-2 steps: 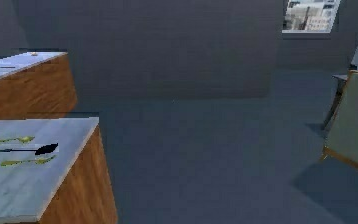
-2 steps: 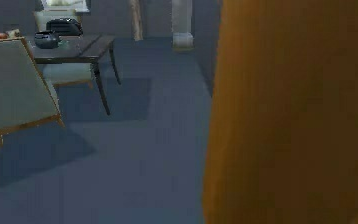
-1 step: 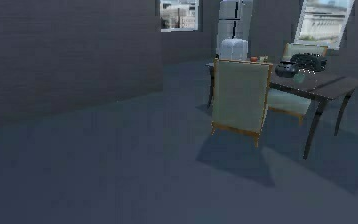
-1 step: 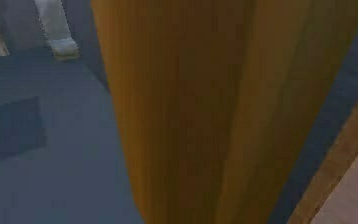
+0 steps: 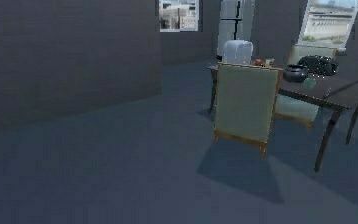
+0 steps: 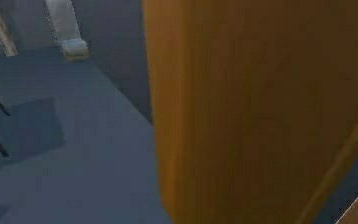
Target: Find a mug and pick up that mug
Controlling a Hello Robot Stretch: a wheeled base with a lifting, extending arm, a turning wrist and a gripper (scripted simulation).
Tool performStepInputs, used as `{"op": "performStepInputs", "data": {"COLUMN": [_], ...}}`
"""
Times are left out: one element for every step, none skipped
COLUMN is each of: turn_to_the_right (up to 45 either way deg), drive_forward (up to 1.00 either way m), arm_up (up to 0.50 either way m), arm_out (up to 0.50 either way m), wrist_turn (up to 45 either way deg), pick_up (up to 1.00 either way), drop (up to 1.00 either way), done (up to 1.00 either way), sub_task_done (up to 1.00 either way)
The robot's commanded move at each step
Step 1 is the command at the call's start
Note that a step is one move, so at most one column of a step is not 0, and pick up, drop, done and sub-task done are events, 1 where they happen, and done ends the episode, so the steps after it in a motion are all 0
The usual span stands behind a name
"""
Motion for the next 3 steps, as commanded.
{"op": "performStepInputs", "data": {"turn_to_the_right": [0.0,45.0,6.0], "drive_forward": [0.2,0.0,0.0], "arm_up": [0.0,0.0,0.0], "arm_out": [0.0,0.0,0.0], "wrist_turn": [0.0,0.0,0.0], "pick_up": [0.0,0.0,0.0], "drop": [0.0,0.0,0.0], "done": [0.0,0.0,0.0], "sub_task_done": [0.0,0.0,0.0]}}
